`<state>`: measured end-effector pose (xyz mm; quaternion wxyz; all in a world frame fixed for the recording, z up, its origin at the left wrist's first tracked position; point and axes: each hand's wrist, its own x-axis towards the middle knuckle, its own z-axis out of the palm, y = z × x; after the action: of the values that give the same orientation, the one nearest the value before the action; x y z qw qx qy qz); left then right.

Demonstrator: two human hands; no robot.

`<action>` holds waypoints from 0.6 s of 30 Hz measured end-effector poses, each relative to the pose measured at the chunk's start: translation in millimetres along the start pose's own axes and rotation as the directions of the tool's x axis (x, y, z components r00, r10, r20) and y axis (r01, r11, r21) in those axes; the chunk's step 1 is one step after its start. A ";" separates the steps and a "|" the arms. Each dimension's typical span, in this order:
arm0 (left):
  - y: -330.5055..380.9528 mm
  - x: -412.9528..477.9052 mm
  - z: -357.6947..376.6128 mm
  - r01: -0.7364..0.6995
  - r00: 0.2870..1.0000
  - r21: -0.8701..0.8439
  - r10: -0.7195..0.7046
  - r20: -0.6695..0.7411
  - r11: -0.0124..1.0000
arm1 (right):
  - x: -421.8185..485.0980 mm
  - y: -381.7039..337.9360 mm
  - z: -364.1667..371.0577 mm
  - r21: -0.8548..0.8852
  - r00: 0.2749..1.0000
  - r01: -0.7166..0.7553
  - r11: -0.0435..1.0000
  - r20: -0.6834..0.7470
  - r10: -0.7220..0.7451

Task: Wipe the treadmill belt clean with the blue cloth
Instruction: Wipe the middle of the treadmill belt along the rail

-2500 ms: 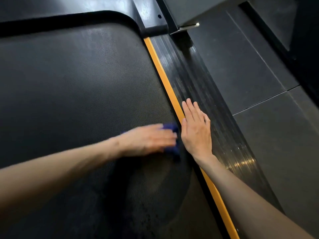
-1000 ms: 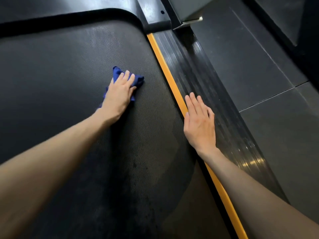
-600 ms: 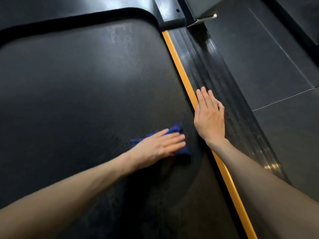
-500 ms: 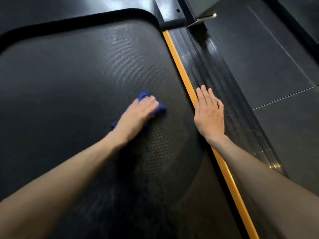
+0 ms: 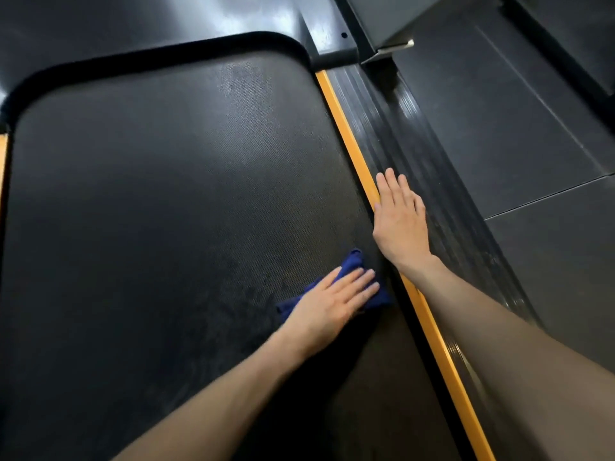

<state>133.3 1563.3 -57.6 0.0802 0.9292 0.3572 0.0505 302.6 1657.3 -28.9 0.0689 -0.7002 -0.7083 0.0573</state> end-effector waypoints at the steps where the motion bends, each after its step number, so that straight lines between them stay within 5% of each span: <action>1: -13.0 -1.6 -0.4 0.036 0.999 0.025 -0.036 -0.011 0.999 | -0.4 1.1 0.3 -0.006 1.000 0.005 1.000 -0.001 -0.005; 5: -98.7 -22.8 -9.7 0.391 0.918 0.072 -0.384 -0.102 0.917 | -0.8 2.4 0.9 -0.018 1.000 0.008 1.000 0.002 -0.008; 9: -175.2 -66.0 -30.0 0.744 0.663 0.027 -0.733 -0.155 0.667 | -1.4 2.7 1.0 -0.005 1.000 0.006 1.000 -0.018 -0.006; 11: -176.2 -66.4 -32.4 0.797 0.601 0.004 -0.791 -0.120 0.605 | -1.2 2.2 2.5 -0.017 0.999 -0.002 1.000 -0.032 0.001; 14: -131.9 -43.5 -17.6 0.650 0.751 0.070 -0.627 -0.206 0.756 | -1.4 1.0 1.6 -0.004 0.999 -0.007 1.000 -0.038 0.007; 16: -74.1 -29.1 -3.2 0.400 0.907 0.104 -0.377 -0.190 0.911 | -1.5 1.0 1.0 0.001 0.999 -0.004 1.000 -0.048 0.004; 18: -14.7 -28.7 3.1 0.141 0.985 0.091 -0.130 -0.113 0.986 | -2.8 1.7 1.9 0.005 0.998 -0.005 1.000 -0.056 0.005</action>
<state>102.9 1554.4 -64.4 0.0183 0.9016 0.4254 0.0767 304.0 1654.6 -31.1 0.0902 -0.7031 -0.7043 0.0393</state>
